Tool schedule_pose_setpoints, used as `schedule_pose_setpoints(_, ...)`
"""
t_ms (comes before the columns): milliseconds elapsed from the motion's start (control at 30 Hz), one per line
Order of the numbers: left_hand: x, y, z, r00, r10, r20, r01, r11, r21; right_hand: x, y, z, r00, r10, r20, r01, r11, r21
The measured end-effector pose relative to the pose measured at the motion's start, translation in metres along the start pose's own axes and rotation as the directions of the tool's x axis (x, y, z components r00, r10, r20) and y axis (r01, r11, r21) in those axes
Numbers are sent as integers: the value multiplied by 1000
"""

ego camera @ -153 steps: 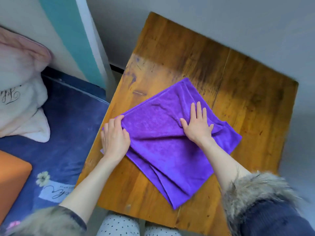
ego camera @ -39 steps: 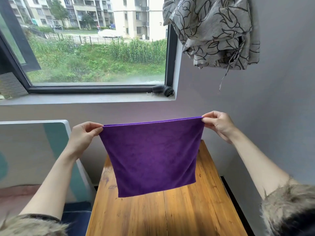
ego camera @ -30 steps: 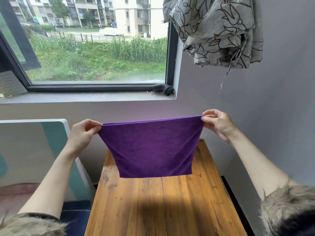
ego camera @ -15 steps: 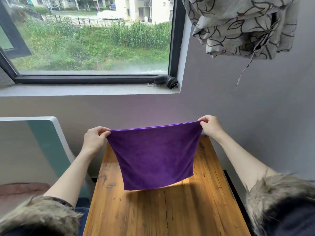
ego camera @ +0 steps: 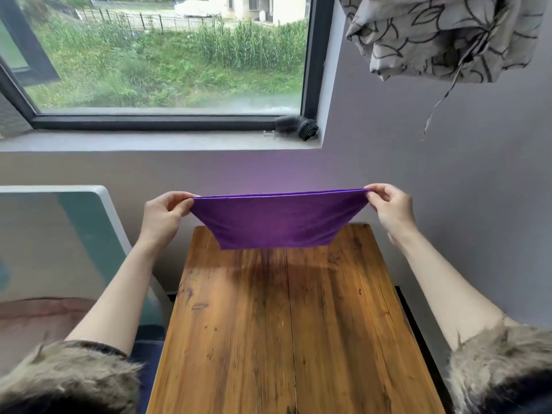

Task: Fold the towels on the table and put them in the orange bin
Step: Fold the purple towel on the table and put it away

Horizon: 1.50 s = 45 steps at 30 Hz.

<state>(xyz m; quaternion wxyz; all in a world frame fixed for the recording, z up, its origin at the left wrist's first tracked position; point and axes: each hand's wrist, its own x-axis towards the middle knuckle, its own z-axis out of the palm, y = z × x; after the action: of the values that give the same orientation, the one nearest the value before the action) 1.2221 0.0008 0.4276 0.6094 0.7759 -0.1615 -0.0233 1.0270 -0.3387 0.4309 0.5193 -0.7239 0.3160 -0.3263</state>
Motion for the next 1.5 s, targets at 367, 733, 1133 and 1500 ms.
schedule_pose_setpoints(367,-158,-114,-4,753,-524,398,418,848,326,-140,128,-41,828,496,261,-447,866,-226)
schedule_pose_setpoints(733,-205,-158,9,753,-584,304,456,796,399,-195,190,-50,684,700,206,-629,708,-322)
schedule_pose_setpoints(1133,-128,-210,60,862,-465,202,321,808,494,-127,242,-7,798,591,114,-495,753,-434)
schedule_pose_setpoints(1500,-107,-267,92,790,-586,180,395,712,581,-121,296,12,764,644,36,-569,699,-433)
